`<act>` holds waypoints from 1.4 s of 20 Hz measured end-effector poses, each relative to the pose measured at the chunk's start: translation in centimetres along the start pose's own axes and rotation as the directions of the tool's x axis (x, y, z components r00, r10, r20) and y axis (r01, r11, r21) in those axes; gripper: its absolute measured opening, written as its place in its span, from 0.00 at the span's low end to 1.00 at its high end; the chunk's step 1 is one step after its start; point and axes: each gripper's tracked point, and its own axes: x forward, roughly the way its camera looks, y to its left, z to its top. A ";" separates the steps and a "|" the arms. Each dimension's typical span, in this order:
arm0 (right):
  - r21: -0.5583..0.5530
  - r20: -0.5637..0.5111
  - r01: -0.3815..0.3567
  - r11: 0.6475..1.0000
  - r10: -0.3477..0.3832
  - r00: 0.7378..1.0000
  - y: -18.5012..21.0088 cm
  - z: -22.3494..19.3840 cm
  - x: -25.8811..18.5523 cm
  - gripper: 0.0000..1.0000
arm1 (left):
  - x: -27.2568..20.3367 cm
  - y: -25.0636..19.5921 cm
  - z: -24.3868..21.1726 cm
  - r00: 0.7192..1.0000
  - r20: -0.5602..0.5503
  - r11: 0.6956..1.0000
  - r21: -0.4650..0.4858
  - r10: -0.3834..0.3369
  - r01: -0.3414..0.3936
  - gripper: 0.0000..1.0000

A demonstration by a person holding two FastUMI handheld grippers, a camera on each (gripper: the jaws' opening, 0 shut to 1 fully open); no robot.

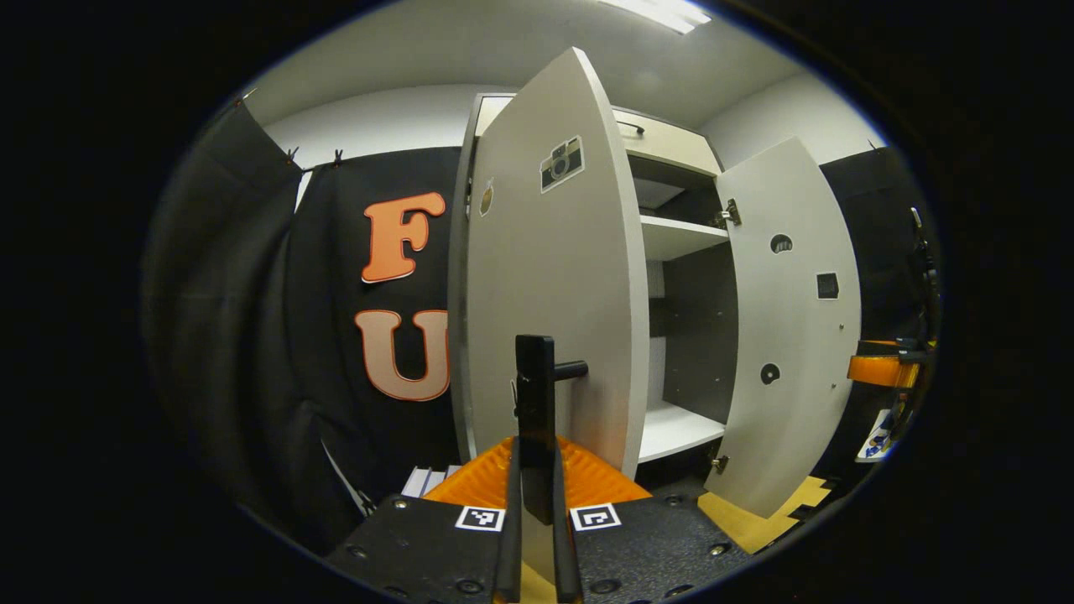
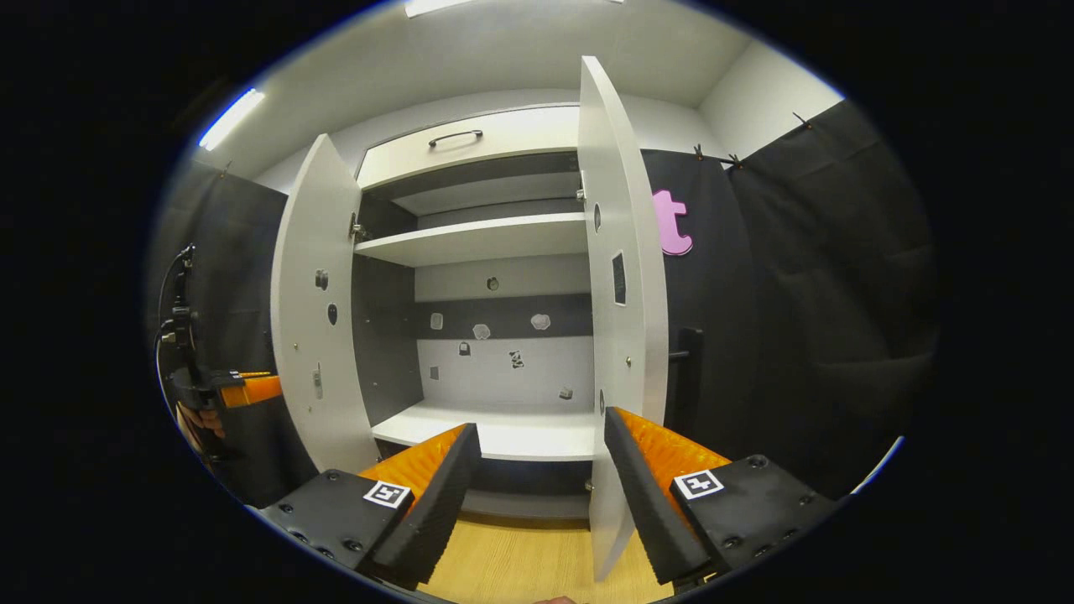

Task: Open the right door of the double-door shoe cabinet with the right hand, and open the left door with the left hand.

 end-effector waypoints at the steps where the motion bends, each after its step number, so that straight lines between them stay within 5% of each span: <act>1: -0.007 -0.004 0.010 1.000 -0.010 1.000 -0.3 -0.2 0.0 0.99 | -0.4 0.5 0.1 1.000 0.006 1.000 0.016 0.015 -0.015 0.14; 11: -0.005 0.005 0.105 0.994 -0.105 0.994 -2.7 0.0 -1.0 0.99 | -1.7 9.1 -0.3 0.991 0.030 0.991 0.005 0.134 -0.134 0.01; 16: -0.002 0.008 0.133 0.991 -0.133 0.991 -3.2 0.3 -1.7 0.99 | -1.9 9.0 -0.3 0.998 0.050 0.998 -0.045 0.045 -0.043 0.01; 28: -0.028 0.030 0.080 0.996 -0.079 0.996 -3.1 1.4 -2.5 0.99 | -8.8 7.9 0.1 0.987 0.036 0.987 -0.037 0.157 -0.155 0.00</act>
